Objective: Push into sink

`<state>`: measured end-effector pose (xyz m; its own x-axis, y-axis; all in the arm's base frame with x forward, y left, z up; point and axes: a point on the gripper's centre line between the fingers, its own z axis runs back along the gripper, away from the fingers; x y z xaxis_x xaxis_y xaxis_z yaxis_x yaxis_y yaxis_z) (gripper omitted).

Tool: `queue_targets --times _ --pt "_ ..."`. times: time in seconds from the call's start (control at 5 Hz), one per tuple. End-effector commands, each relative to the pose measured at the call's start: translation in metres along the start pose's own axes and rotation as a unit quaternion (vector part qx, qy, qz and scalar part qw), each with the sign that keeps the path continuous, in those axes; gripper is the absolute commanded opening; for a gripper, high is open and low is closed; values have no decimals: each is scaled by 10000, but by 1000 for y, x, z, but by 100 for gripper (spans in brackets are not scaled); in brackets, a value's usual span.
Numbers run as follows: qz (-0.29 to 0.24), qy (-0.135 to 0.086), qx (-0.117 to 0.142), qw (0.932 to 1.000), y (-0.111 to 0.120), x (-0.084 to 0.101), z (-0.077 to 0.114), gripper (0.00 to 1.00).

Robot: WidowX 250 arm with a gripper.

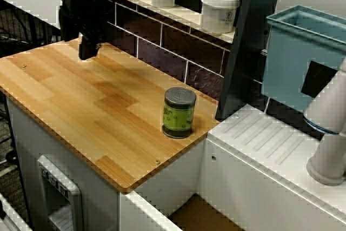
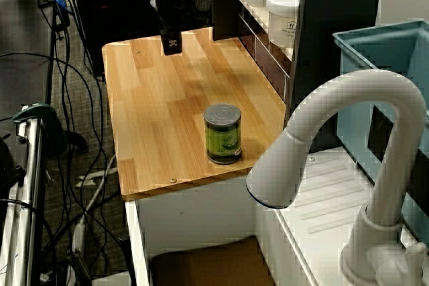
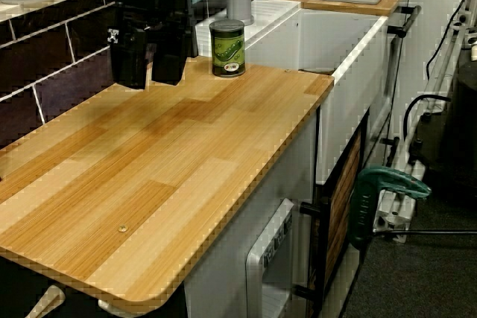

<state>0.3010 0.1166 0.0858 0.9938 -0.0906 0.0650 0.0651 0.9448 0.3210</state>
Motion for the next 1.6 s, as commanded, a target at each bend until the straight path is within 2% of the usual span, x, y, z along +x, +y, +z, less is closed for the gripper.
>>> queue_targets --times 0.0,0.4,1.2,1.4 --pt "-471 -570 162 9971 -6 32 9 100" --pt "-801 -881 12 9929 -47 38 20 100" --pt "-1118 -1002 31 9887 -94 55 29 100" --pt "-1203 -1006 107 9876 -107 57 29 100"
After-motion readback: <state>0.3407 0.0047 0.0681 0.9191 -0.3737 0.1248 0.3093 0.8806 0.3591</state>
